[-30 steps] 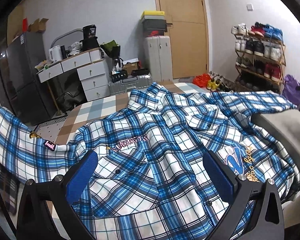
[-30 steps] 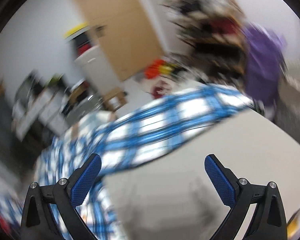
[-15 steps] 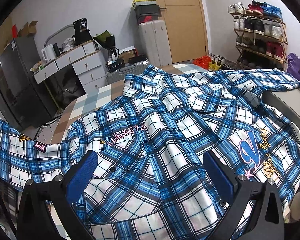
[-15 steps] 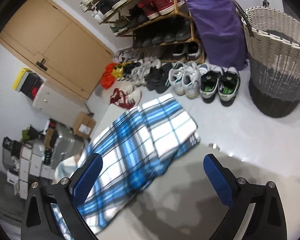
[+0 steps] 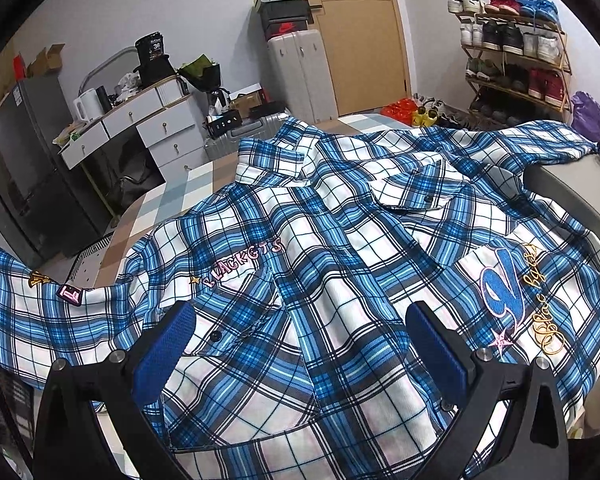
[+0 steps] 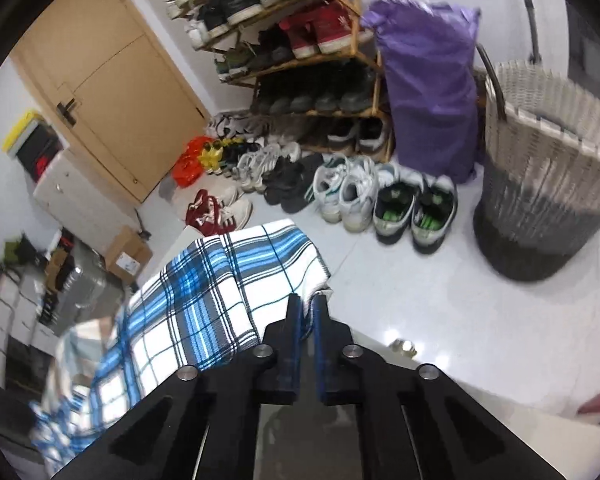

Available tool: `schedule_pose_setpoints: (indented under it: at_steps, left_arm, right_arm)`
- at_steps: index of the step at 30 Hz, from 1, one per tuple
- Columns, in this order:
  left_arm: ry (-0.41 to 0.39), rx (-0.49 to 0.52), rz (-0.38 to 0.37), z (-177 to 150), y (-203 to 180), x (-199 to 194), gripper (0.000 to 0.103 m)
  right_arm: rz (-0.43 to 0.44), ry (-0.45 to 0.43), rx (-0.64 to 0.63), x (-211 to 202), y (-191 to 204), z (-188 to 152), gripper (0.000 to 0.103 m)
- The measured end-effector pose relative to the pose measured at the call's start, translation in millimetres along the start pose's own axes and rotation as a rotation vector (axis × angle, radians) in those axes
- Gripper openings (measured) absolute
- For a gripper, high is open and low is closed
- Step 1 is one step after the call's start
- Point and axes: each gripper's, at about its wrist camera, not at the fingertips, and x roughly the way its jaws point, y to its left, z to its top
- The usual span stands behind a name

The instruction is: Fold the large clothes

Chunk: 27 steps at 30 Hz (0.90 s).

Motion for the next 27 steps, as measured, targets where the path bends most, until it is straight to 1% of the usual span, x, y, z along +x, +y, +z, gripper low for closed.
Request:
schedule_pose_setpoints:
  at_steps: [3,4,10,15,18,20,23,27]
  left_arm:
    - [-0.003,0.000,0.003,0.7,0.5,-0.2,0.102]
    - [-0.004,-0.002,0.006,1.0,1.0,-0.4,0.102]
    - [-0.008,-0.022,-0.005,2.5,5.8,-1.0,0.102]
    - [-0.021,-0.034,-0.012,2.9,8.5,-3.9,0.102]
    - [-0.033,-0.038,-0.007,2.6,11.3,-6.5,0.102]
    - [-0.038,-0.042,-0.003,2.7,14.2,-7.1,0.102]
    - [-0.045,-0.059,0.006,2.2,21.9,-8.9,0.102]
    - [-0.064,-0.097,0.014,1.5,39.2,-15.9,0.102]
  right_arm:
    - [-0.039,-0.039,-0.051,-1.3,8.1,-1.3,0.003]
    - [-0.038,-0.057,-0.054,-4.6,9.5,-1.1,0.003]
    - [-0.045,-0.154,-0.088,-33.0,14.6,1.0,0.003]
    - [-0.074,-0.206,-0.097,-58.0,8.4,3.9,0.003]
    - [-0.089,-0.254,-0.093,-77.5,16.5,8.6,0.003]
    - [-0.079,-0.295,-0.123,-93.2,33.0,13.2,0.003]
    - [-0.055,-0.351,-0.188,-121.1,73.1,22.3,0.003]
    - [0.032,-0.411,-0.249,-161.3,130.5,22.0,0.003]
